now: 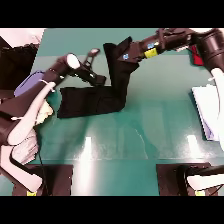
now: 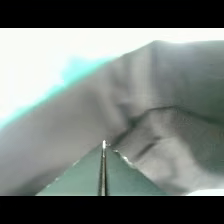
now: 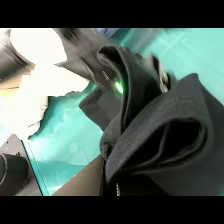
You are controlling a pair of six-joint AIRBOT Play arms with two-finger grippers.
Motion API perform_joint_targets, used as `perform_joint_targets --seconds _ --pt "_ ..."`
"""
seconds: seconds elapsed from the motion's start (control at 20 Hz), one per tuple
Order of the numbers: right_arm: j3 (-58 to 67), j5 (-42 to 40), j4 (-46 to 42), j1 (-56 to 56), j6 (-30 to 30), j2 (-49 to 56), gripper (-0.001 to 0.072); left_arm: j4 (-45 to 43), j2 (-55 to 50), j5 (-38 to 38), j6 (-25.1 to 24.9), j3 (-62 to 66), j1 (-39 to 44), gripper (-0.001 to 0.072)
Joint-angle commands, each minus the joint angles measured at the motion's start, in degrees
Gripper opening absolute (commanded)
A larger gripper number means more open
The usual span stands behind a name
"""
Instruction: Fold the shirts.
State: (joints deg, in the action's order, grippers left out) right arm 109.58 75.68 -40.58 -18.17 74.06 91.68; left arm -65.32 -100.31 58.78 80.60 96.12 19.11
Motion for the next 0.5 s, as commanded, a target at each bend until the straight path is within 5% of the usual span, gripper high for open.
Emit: perform_joint_targets --seconds 0.0,0.45 --pt "0.13 -4.20 0.04 -4.17 -0.22 2.80 0.0014 -9.05 7.58 3.52 -0.02 0.44 -5.81 0.0023" --pt "0.13 -28.17 0.09 -19.87 -6.03 13.64 0.0022 -15.37 25.16 9.75 -0.07 0.42 -20.20 0.0024"
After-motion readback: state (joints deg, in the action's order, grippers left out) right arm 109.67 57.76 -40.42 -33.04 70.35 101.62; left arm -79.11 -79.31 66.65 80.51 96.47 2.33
